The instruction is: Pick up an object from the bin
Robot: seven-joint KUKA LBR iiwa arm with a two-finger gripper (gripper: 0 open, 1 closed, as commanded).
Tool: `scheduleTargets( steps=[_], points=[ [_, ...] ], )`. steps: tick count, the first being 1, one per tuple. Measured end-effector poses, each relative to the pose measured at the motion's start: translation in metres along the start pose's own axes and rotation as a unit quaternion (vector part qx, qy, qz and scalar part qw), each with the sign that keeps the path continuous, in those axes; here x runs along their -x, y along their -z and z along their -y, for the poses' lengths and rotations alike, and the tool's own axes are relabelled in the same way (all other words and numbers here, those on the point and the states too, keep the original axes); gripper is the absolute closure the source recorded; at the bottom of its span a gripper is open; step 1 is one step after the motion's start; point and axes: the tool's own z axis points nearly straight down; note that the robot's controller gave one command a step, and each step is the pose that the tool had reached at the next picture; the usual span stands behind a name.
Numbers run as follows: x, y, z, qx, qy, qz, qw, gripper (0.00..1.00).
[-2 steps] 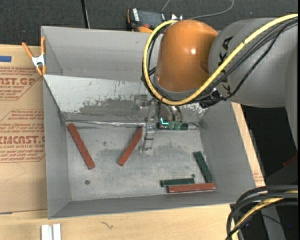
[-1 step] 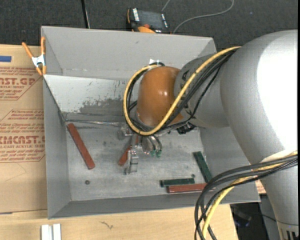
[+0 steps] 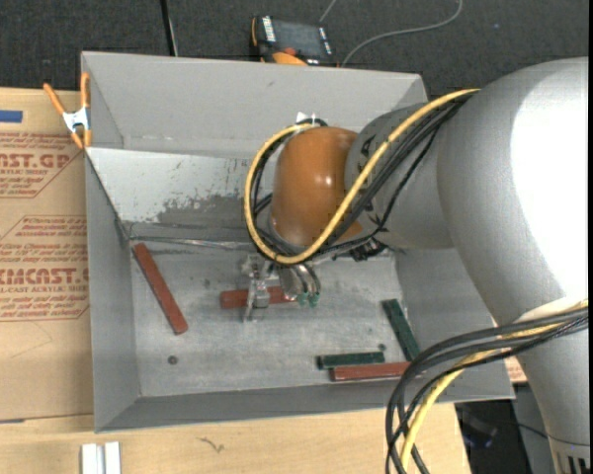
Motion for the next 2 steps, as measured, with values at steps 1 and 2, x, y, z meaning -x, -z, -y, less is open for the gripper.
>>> scheduleTargets(
  steps=[1, 2],
  points=[
    [-0.033, 0.099, -0.052, 0.000, 0.123, 0.0020, 0.9924, 1.00],
    [-0.044, 0.233, 0.009, -0.001, 0.321, 0.0024, 0.9471, 1.00]
  ],
)
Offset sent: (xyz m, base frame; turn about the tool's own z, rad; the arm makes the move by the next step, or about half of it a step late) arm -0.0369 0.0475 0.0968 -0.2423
